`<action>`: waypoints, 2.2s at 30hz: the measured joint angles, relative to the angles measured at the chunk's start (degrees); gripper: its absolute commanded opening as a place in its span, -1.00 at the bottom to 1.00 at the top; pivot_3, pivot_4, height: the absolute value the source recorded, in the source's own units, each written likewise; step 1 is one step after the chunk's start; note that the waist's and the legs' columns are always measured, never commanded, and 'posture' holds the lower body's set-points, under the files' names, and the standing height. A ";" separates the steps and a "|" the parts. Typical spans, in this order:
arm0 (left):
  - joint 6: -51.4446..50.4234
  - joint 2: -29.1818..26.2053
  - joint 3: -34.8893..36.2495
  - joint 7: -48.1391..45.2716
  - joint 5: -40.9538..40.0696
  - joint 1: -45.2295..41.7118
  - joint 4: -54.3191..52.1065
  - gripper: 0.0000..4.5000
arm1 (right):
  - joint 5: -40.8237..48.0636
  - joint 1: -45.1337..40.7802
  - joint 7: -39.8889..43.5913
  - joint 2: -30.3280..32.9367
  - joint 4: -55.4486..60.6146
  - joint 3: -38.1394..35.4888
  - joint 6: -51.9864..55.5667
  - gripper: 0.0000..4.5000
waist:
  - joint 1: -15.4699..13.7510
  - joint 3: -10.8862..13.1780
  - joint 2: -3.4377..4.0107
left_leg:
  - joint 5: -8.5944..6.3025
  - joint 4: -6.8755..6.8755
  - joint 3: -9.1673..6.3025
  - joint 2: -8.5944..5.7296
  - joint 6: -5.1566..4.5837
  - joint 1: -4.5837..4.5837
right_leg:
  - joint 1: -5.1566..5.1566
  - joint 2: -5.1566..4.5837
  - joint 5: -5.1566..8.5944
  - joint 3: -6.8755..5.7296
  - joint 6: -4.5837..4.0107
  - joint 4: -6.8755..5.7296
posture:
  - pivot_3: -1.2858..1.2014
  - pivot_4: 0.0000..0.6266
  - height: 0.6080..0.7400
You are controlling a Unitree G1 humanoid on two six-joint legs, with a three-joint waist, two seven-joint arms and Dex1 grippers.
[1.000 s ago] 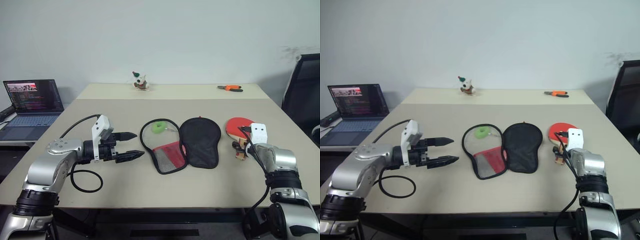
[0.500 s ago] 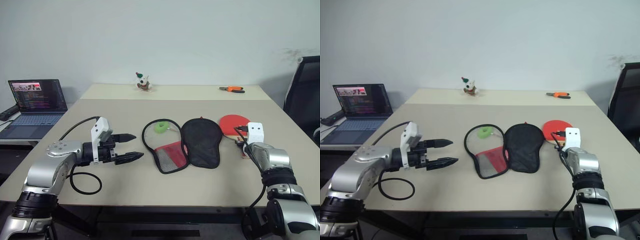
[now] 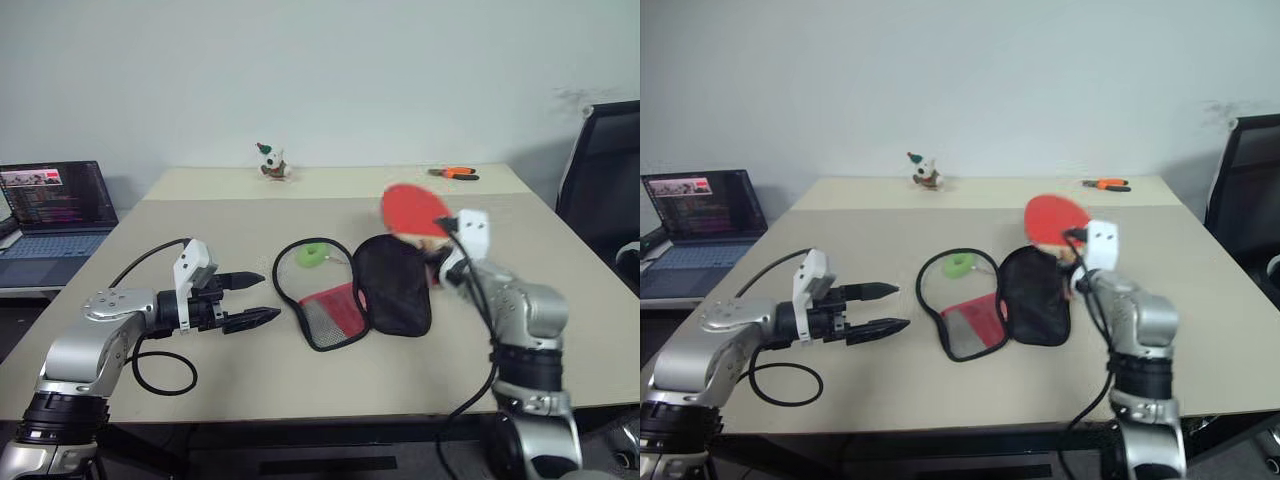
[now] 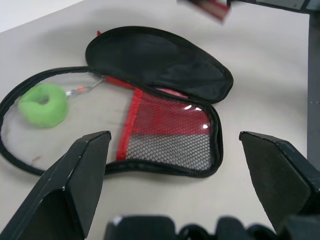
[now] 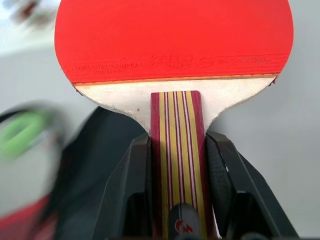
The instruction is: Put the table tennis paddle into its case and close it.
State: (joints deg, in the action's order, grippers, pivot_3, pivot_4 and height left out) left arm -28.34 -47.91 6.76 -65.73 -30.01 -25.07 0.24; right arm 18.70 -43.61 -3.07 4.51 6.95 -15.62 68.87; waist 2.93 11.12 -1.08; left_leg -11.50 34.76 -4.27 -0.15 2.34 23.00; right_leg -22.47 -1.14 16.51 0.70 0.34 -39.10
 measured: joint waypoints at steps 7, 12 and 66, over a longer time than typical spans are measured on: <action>0.00 -0.01 0.00 -0.04 0.01 0.00 0.01 1.00 | -0.49 4.84 -2.10 -3.84 4.19 2.28 1.89 -0.52 | -0.92 -0.01 -0.02 | 0.00 0.02 0.03 -0.14 0.00 0.02 | 0.00 -0.01 -0.01 0.03 0.10 0.05 | 0.03 -0.52 1.00; -0.01 -0.03 0.01 -0.04 0.01 -0.01 -0.01 1.00 | -2.10 5.77 -2.06 -3.55 0.42 3.24 -0.76 -0.52 | -0.86 -0.01 -0.02 | 0.00 0.01 0.06 -0.10 0.00 0.01 | -0.04 0.00 -0.01 0.05 0.09 0.03 | 0.03 -0.52 1.00; 17.36 13.72 -8.81 13.43 22.27 -16.32 42.67 -0.96 | 22.07 7.00 47.27 31.52 17.29 10.65 -7.49 1.00 | -1.30 -0.06 -0.26 | -0.02 0.18 -0.05 -0.23 -0.03 0.05 | 0.14 -0.04 0.08 -0.14 0.40 0.12 | 0.03 -0.52 1.00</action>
State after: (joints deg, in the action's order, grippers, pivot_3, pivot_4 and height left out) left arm -10.98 -34.19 -2.05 -52.31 -7.74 -41.39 42.90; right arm 40.77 -36.61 44.21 36.03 24.24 -4.97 61.38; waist 1.63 11.06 -1.34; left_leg -11.52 34.94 -4.33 -0.37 2.31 23.05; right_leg -22.33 -1.18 16.59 0.56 0.74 -38.98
